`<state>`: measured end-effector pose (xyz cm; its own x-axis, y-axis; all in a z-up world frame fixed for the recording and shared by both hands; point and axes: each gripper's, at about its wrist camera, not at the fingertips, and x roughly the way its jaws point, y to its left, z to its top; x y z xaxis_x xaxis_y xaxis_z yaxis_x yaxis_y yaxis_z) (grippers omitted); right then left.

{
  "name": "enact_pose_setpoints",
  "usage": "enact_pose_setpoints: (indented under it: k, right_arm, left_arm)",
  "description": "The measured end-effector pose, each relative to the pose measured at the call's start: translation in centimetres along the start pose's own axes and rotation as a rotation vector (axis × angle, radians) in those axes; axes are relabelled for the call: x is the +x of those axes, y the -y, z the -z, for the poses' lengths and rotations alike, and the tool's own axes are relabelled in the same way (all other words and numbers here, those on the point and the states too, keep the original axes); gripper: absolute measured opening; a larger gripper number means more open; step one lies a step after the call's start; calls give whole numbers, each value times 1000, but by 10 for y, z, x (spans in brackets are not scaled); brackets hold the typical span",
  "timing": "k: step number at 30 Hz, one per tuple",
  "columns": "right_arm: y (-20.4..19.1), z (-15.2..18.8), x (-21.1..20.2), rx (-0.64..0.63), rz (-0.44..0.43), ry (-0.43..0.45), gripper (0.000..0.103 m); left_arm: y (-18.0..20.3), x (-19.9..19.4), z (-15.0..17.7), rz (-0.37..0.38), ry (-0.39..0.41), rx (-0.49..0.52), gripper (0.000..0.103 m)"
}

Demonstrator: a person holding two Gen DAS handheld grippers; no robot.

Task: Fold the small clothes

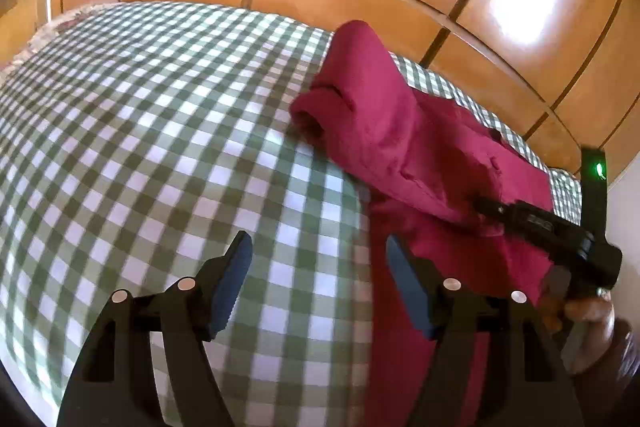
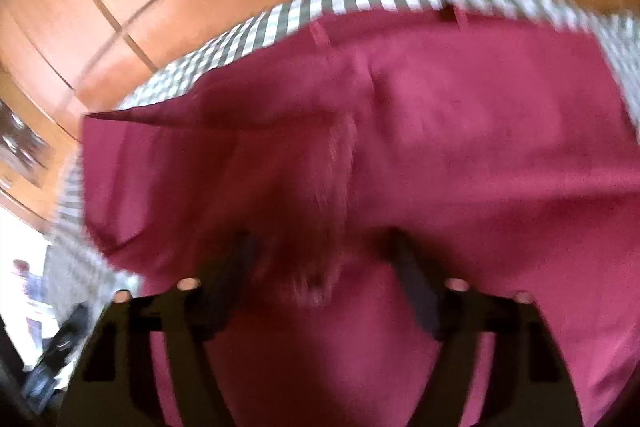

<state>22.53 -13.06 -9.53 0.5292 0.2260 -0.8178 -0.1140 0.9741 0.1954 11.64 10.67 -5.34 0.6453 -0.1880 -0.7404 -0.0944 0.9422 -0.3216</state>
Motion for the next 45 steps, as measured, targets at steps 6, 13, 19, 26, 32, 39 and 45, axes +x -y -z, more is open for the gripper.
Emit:
enact_pose_setpoints:
  k: [6, 13, 19, 26, 32, 39, 45]
  right_arm:
    - [-6, -35, -79, -54, -55, 210, 5]
    - [39, -69, -160, -38, 12, 447, 5]
    - [122, -52, -128, 134, 114, 360, 5]
    - [173, -11, -69, 300, 110, 204, 5]
    - [185, -8, -61, 344, 84, 203, 5]
    - [204, -2, -35, 372, 99, 171, 9]
    - [200, 10, -76, 364, 86, 261, 43]
  left_arm:
    - [-3, 7, -8, -31, 11, -8, 69]
    - [27, 23, -26, -26, 38, 55, 73]
    - [63, 49, -43, -49, 37, 163, 73]
    - [95, 78, -50, -54, 32, 259, 70]
    - [85, 107, -39, -138, -47, 298, 12]
    - [68, 96, -24, -129, -85, 258, 18]
    - [67, 50, -30, 4, 29, 198, 58]
